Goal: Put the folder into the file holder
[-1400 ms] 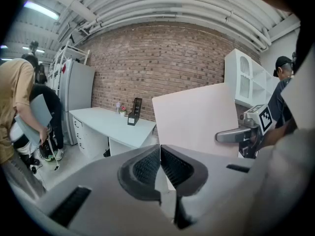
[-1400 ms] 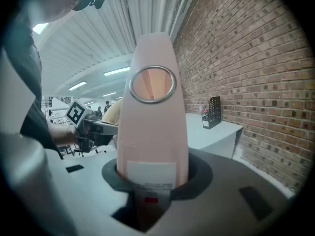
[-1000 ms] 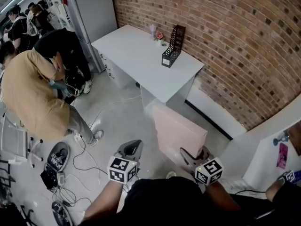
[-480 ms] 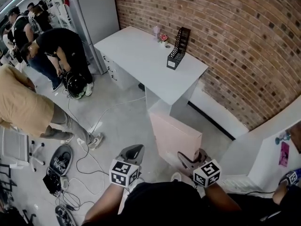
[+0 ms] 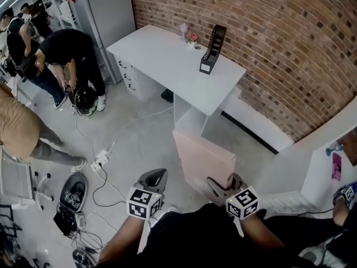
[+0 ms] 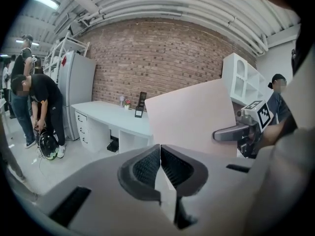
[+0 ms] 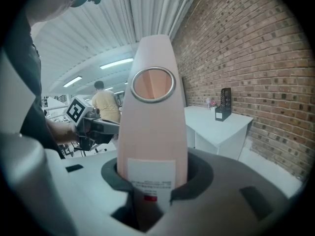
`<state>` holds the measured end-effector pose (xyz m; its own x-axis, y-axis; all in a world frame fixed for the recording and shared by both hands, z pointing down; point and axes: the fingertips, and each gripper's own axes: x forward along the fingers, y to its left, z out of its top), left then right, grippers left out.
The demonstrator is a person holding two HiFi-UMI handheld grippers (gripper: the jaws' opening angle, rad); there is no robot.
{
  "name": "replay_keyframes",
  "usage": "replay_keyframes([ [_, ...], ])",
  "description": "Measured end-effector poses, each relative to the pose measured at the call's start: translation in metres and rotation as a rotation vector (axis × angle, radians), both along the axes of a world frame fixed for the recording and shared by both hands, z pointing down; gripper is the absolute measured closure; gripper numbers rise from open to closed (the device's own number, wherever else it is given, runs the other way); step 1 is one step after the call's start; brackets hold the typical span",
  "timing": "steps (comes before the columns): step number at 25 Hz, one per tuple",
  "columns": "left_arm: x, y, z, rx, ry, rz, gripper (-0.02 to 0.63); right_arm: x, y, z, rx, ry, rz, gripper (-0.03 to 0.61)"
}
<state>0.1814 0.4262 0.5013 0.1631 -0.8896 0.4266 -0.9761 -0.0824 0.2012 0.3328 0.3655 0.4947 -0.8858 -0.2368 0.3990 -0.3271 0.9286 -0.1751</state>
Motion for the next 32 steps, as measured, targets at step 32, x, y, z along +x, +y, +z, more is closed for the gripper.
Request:
replay_keyframes([
  [32, -0.172, -0.164, -0.017, 0.002, -0.113, -0.047, 0.607, -0.190, -0.185, -0.022, 0.006, -0.069, -0.072, 0.414],
])
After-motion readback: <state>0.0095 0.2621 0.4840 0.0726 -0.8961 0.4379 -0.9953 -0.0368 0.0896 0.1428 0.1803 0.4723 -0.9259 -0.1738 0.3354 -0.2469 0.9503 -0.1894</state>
